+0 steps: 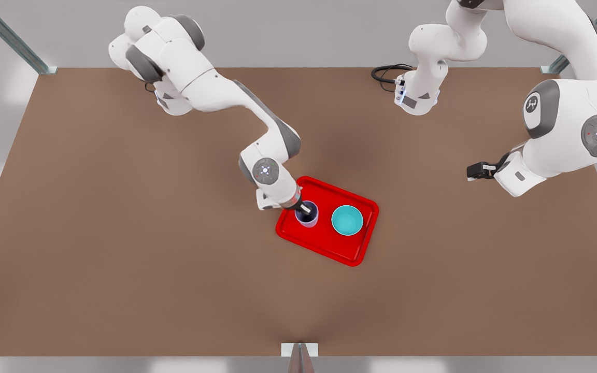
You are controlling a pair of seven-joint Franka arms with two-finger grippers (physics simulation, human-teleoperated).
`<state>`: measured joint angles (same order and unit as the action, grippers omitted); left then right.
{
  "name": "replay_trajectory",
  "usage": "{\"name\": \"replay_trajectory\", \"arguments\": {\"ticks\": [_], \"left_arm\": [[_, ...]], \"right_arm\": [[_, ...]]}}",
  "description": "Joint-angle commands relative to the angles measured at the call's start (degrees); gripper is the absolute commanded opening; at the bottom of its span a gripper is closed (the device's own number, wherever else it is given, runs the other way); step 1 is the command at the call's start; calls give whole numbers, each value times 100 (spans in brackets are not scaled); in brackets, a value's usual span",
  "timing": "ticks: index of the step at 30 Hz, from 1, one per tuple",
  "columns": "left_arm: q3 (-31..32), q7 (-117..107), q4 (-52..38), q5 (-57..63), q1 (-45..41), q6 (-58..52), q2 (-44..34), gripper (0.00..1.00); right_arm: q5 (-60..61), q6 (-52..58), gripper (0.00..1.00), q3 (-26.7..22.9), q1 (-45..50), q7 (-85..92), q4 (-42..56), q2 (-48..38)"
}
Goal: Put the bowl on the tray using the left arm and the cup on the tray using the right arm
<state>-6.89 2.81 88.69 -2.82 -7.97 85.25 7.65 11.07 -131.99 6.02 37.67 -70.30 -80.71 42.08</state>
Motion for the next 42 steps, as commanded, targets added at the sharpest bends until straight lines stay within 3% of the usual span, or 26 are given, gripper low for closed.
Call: {"name": "replay_trajectory", "arguments": {"ticks": [1, 10, 29, 34, 35, 36, 40, 42], "left_arm": [[4, 0, 8, 0, -3, 0, 0, 100], [4, 0, 52, -8, -3, 0, 0, 100], [4, 0, 87, -8, -3, 0, 0, 100], [4, 0, 87, -8, -3, 0, 0, 100], [-5, -9, 87, -8, -3, 0, 0, 100], [-5, 0, 87, -8, -3, 0, 0, 100], [-5, -9, 87, -8, -3, 0, 0, 100], [-5, 0, 87, -8, -3, -9, 0, 100]], "right_arm": [[-26, 33, 21, -22, 30, -97, 11, 28], [-378, -714, 21, -31, 180, -396, -648, 99], [-369, -758, 21, -31, 294, -502, -657, 187], [-378, -758, 45, -31, 320, -511, -648, 195], [-378, -758, 61, -31, 320, -511, -648, 195], [-378, -758, 69, -31, 320, -511, -648, 195], [-378, -828, 81, -31, 320, -502, -648, 195], [-378, -828, 96, -31, 320, -502, -648, 195]]}}
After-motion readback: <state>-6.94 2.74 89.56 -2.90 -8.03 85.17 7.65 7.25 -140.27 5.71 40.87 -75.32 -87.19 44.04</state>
